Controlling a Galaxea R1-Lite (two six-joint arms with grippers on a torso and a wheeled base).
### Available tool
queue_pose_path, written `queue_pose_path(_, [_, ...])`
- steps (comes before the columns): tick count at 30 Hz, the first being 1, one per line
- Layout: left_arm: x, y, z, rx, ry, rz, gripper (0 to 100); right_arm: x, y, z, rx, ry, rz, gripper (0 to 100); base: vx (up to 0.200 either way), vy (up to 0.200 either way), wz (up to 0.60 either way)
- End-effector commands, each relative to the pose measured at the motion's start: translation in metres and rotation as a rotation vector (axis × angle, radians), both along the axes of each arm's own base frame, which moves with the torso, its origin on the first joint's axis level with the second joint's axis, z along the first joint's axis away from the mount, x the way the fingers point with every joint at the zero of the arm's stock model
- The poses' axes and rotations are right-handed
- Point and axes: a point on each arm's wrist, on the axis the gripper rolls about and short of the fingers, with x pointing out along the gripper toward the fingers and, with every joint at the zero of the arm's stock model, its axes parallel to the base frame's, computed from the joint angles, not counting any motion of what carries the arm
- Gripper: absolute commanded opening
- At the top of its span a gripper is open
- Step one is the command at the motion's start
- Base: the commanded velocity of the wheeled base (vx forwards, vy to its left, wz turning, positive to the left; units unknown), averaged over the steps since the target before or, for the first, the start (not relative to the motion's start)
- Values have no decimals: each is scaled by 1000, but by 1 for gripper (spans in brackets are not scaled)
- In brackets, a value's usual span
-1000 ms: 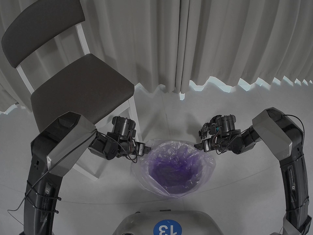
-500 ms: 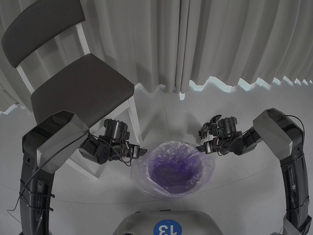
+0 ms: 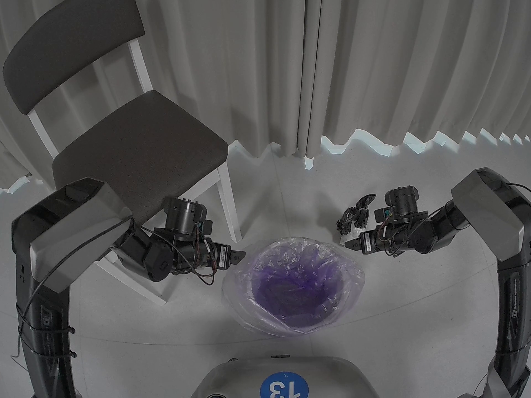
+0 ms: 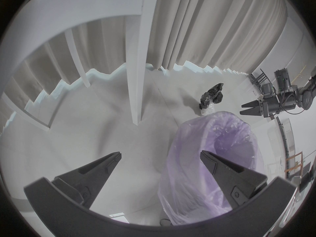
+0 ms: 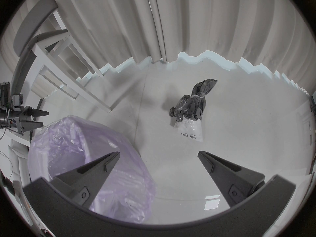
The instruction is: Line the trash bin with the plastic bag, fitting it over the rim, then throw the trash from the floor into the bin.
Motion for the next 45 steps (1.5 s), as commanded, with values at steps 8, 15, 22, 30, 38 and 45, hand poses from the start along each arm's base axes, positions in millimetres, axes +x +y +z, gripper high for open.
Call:
queue_pose_path(8, [-48, 5, 35, -28, -80, -35, 100, -52, -8, 57, 18, -86, 3, 100, 0, 0, 0])
queue_pose_path(15, [-61, 4, 59, -52, -128, -54, 100, -64, -10, 70, 24, -103, 1, 100, -29, 0, 0])
queue_pose_path(22, [-72, 8, 70, -89, -139, -47, 100, -73, -12, 79, 25, -114, -1, 100, -200, 0, 0])
queue_pose_path(30, [-76, 2, 73, -113, -133, -52, 100, -76, -13, 86, 30, -130, 1, 100, -25, 0, 0])
queue_pose_path(38, [-74, -7, 52, -80, -82, -65, 100, -84, -6, 77, 30, -93, 16, 100, 0, 0, 0])
queue_pose_path(45, [-70, -19, 47, -56, -89, -60, 100, -97, -18, 70, 46, -145, -25, 100, 0, 0, 0])
